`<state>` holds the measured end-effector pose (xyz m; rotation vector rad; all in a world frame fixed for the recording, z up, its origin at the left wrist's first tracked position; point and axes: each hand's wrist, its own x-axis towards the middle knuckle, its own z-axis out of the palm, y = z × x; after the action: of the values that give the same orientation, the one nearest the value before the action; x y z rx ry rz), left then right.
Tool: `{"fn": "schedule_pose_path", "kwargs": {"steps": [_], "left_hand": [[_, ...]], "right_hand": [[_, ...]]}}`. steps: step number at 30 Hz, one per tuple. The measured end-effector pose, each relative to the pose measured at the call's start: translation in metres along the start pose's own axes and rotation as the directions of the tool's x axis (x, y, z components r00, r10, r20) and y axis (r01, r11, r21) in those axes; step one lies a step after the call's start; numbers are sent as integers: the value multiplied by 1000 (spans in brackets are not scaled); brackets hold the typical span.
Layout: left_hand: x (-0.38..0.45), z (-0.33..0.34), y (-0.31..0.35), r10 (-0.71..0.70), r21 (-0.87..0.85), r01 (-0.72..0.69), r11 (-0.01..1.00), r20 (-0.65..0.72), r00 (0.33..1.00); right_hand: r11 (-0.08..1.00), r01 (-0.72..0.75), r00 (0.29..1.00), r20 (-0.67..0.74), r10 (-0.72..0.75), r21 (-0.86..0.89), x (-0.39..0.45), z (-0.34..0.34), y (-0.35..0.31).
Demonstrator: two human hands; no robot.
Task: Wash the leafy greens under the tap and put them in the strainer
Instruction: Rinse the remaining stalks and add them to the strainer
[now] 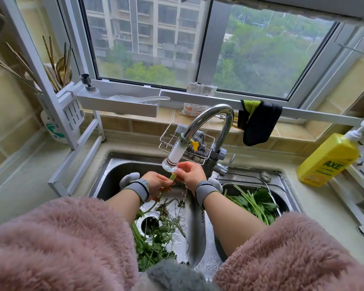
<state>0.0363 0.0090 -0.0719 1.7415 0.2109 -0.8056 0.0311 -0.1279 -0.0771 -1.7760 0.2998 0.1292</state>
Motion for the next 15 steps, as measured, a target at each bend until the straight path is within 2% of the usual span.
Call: {"fn": "schedule_pose_path", "kwargs": {"steps": [4, 8, 12, 15], "left_hand": [[4, -1, 1, -4, 8, 4, 1000, 29, 1000], [8, -1, 3, 22, -46, -22, 999, -8, 1000], [12, -5, 4, 52, -158, -63, 985, -71, 996], [18, -7, 5, 76, -282, -113, 953, -140, 987]], "right_hand": [[997, 42, 999, -15, -44, -71, 2, 1, -1], [997, 40, 999, -12, -41, -73, 2, -1, -1], [988, -64, 998, 1, 65, -139, 4, -3, 6], [985, -171, 978, 118, 172, -23, 2, 6, 11]]}}
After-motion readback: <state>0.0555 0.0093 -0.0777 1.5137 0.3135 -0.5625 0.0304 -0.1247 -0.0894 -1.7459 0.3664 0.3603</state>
